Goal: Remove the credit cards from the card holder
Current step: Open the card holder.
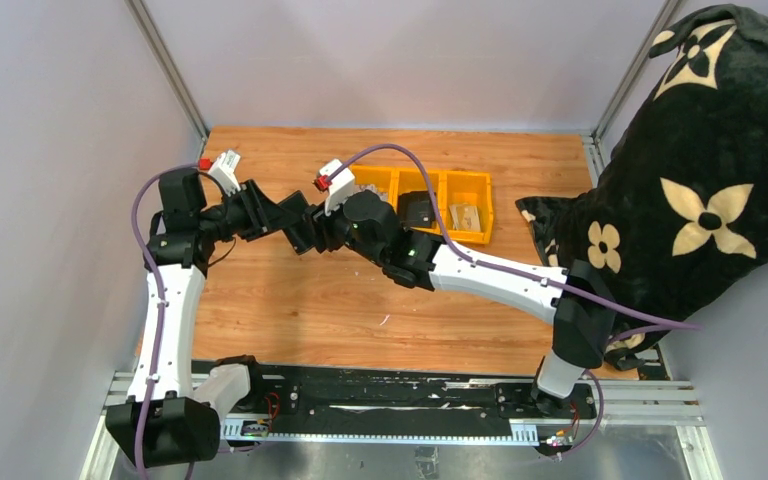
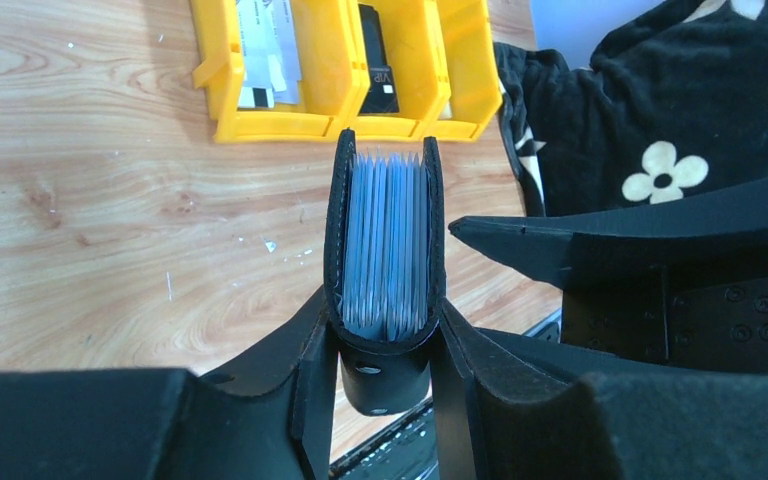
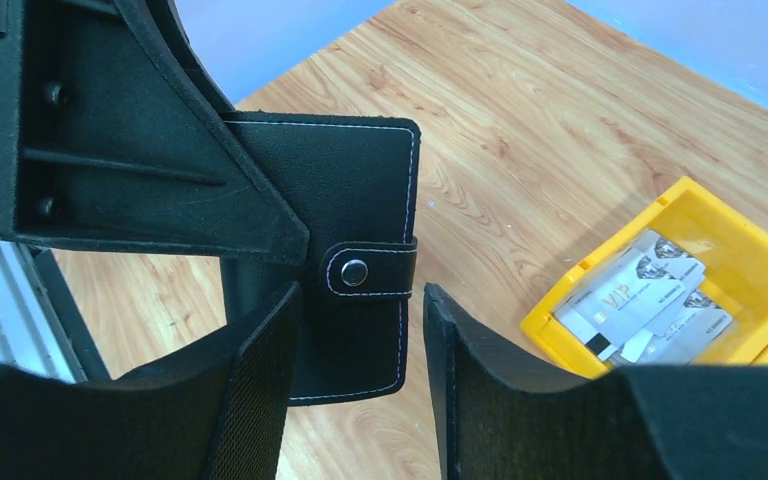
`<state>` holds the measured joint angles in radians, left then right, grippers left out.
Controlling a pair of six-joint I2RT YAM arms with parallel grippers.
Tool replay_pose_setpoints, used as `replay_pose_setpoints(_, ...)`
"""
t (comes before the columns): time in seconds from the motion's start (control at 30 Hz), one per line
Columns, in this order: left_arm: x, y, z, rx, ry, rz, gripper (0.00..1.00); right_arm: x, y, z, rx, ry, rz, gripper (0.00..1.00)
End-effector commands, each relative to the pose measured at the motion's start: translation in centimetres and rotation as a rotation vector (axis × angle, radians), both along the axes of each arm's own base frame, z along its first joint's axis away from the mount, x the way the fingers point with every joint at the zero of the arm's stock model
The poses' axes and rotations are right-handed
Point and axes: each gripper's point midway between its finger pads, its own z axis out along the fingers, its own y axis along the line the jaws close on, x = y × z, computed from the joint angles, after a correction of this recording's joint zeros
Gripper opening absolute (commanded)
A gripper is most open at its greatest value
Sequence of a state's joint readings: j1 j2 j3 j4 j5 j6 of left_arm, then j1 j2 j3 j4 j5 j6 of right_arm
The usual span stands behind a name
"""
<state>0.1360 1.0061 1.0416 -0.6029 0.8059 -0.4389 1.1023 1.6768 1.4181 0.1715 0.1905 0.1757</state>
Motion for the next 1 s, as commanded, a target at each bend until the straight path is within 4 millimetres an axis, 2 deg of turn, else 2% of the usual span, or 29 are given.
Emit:
replay_pose_setpoints(0.0, 0.0, -0.5, 1.9, -0.035, -0.028, -0.016, 0.00, 0.8, 0.2, -0.2, -0.068, -0.063, -0.040, 0.50)
replay_pose_setpoints(0.17, 0.0, -0.6, 1.7, -0.042, -0.017, -0.019, 0.00, 1.0, 0.7, 0.0, -0.098, -0.116, -0.067, 0.44)
replay_pose_setpoints(0.27, -0.1, -0.7, 1.6, -0.052, -0.007, -0.027, 0.00, 1.2, 0.7, -0.1, -0.108, -0.135, -0.095, 0.36)
replay_pose_setpoints(0.37, -0.3, -0.9, 1.5, -0.058, 0.000, -0.037, 0.00, 1.9, 0.2, 0.0, -0.107, -0.148, -0.146, 0.25)
replay_pose_setpoints(0.63, -0.9, -1.1, 1.5, -0.057, 0.004, -0.065, 0.00, 3.5, -1.5, 1.3, -0.088, -0.185, -0.272, 0.13)
replay_pose_setpoints(0.8, -1.2, -1.3, 1.8, -0.062, 0.001, -0.084, 0.00, 5.3, -3.2, 1.1, 0.009, -0.071, -0.328, 0.00)
replay_pose_setpoints(0.87, -1.3, -1.4, 2.0, -0.061, -0.004, -0.092, 0.00, 5.7, -3.9, 0.7, 0.059, -0.013, -0.327, 0.00)
replay_pose_setpoints(0.97, -1.4, -1.4, 2.1, -0.056, -0.009, -0.099, 0.00, 5.5, -4.1, 0.4, 0.075, 0.002, -0.306, 0.00)
